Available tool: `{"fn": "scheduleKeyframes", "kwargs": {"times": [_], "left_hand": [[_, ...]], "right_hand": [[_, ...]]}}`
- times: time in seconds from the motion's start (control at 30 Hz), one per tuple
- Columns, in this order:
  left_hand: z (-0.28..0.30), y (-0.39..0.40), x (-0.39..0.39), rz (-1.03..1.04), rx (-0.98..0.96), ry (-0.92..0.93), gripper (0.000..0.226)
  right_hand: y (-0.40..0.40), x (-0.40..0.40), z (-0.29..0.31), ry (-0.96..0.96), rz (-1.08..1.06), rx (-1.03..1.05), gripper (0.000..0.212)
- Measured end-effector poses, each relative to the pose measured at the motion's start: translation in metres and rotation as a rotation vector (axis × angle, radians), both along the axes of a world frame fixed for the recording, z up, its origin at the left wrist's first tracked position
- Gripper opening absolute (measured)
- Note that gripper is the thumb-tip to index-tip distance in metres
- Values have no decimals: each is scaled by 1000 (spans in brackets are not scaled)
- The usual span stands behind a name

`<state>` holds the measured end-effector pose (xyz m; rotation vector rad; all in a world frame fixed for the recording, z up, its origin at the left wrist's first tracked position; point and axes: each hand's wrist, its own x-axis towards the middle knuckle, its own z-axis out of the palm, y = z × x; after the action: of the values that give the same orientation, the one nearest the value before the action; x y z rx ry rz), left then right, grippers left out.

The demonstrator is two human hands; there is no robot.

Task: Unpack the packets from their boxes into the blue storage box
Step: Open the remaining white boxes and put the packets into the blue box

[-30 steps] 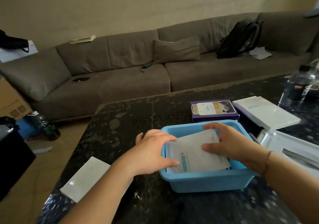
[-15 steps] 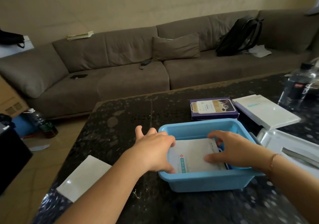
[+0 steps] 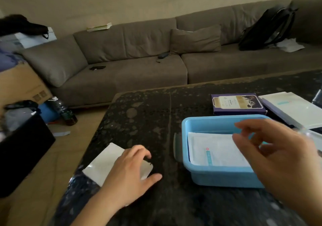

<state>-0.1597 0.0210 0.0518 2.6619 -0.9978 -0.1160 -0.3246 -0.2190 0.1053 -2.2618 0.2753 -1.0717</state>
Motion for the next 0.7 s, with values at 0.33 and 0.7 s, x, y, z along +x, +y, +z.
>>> {"fn": "scheduleKeyframes", "kwargs": {"times": [0.33,0.7], "left_hand": [[-57,77,-6,95,-68,-200,19],[-52,99,-3,191,-375,-195,26]], "right_hand": [[114,49,-99,523,395,129,20],[185,109,-124,447,350,-129,33]]}}
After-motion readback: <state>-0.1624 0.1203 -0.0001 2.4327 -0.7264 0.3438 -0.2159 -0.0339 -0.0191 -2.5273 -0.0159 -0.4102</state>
